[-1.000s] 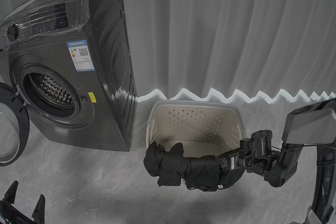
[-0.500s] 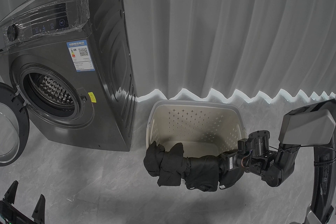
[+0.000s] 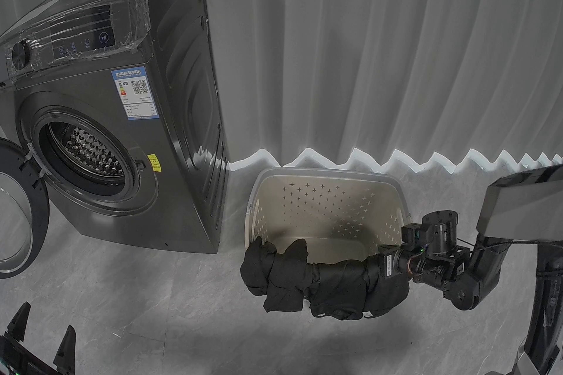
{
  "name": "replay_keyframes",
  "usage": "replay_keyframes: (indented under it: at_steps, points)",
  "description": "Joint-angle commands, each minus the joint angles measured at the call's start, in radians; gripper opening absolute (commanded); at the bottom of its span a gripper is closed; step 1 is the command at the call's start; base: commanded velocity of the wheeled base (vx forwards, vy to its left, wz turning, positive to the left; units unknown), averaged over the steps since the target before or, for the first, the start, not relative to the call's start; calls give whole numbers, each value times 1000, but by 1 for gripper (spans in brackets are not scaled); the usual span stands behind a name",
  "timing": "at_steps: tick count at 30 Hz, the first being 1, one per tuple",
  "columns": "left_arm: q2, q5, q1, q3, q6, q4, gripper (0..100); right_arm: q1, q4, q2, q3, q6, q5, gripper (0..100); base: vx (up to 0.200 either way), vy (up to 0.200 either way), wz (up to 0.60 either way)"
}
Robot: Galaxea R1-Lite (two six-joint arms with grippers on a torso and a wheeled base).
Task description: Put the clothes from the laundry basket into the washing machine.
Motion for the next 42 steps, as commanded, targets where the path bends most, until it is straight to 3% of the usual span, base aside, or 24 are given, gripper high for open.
replay_keyframes:
  at_steps: [1, 6, 11, 17, 22, 23, 27, 42]
  points:
    - [-18, 0, 1, 18, 0, 0, 100, 4, 2, -267, 45, 7, 8, 0, 0, 0, 0]
    - [-18, 0, -1, 18, -2, 0, 100, 7, 53, -465, 74, 27, 22, 0, 0, 0, 0]
    - [-18, 0, 1, 18, 0, 0, 100, 27, 147, -591, 72, 126, 43, 0, 0, 0, 0]
    - [-18, 0, 1, 18, 2, 0, 100, 17, 187, -553, 115, 125, 46, 0, 0, 0, 0]
    - [-18, 0, 1, 18, 2, 0, 100, -3, 139, -324, 143, 97, 48, 0, 0, 0, 0]
    - [-18, 0, 1, 18, 2, 0, 100, -9, 65, -218, 140, 62, 46, 100, 0, 0, 0]
    - [-18, 0, -1, 18, 0, 0, 100, -6, -122, -23, 121, -3, 37, 100, 0, 0, 0]
    - [-18, 0, 1, 18, 0, 0, 100, -22, -62, 102, 32, -39, 32, 100, 0, 0, 0]
